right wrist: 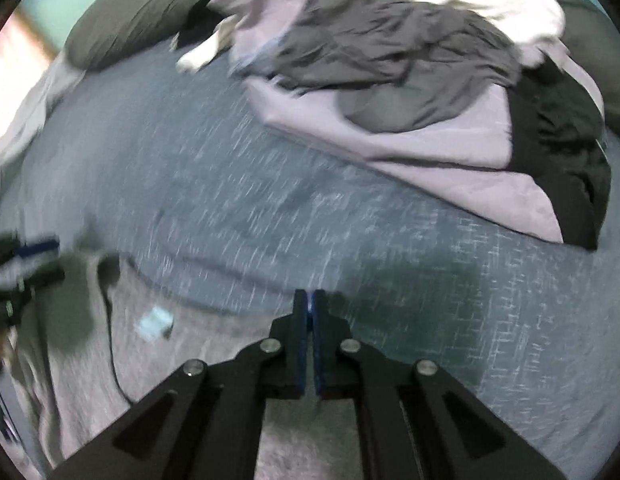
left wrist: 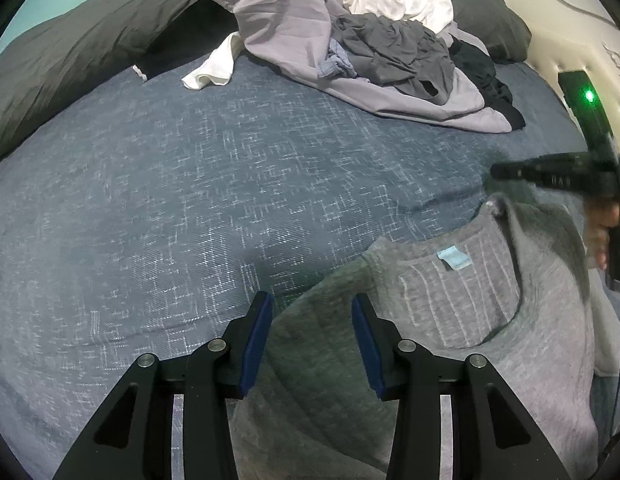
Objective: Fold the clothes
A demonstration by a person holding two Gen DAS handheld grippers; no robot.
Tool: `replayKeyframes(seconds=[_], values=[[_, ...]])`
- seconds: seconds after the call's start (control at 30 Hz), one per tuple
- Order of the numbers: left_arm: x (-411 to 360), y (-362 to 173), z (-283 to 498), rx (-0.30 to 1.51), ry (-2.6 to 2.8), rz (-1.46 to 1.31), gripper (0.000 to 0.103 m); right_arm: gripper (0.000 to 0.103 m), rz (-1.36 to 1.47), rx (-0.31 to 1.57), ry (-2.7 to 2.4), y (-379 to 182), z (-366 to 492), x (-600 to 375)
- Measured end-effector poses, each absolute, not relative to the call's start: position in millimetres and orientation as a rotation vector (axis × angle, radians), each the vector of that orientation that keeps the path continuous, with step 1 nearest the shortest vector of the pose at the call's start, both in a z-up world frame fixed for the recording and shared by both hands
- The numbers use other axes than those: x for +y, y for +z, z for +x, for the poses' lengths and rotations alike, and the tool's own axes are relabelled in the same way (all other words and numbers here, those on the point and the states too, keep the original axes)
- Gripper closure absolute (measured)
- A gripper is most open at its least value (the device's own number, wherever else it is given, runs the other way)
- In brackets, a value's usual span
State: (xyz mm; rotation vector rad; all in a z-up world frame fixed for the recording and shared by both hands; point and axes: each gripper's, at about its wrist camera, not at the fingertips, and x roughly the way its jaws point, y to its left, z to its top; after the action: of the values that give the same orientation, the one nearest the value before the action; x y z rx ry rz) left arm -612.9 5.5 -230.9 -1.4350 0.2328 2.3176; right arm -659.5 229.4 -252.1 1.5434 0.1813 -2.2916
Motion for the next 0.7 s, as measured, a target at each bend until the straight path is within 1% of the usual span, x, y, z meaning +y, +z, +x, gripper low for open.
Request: replayKeyframes(seconds=[0.23,0.3,0.37,0.47,0.57,0.7], values=[[6,-234,-615,0.252,2.305,-1.436,0.058,0.101,1.527,0.052,-2.301,-250,-672,243],[6,-236,-616,0.258,2.305,-1.437,0.058,0.097,1.527,0.056,-2.234,-252,-670,243],[8,-238,-616,0.281,2.291,-1.427,0.054,0.079,1.501,0.112,-2.196,-252,-665,242],[10,-241,-618,0.313,2.277,-1.432,0.050,0.079,1.475,0.193,-2.159,-252,-651,244],[12,-247,-621,0.334,2.243,-1.447,0.049,0.079,1.448,0.263,-2.119,-256,-641,244],[19,-261,-619,0.419,2.177,-1.460,0.049,0.079,1.451,0.354,-2.088,-268,-635,239]])
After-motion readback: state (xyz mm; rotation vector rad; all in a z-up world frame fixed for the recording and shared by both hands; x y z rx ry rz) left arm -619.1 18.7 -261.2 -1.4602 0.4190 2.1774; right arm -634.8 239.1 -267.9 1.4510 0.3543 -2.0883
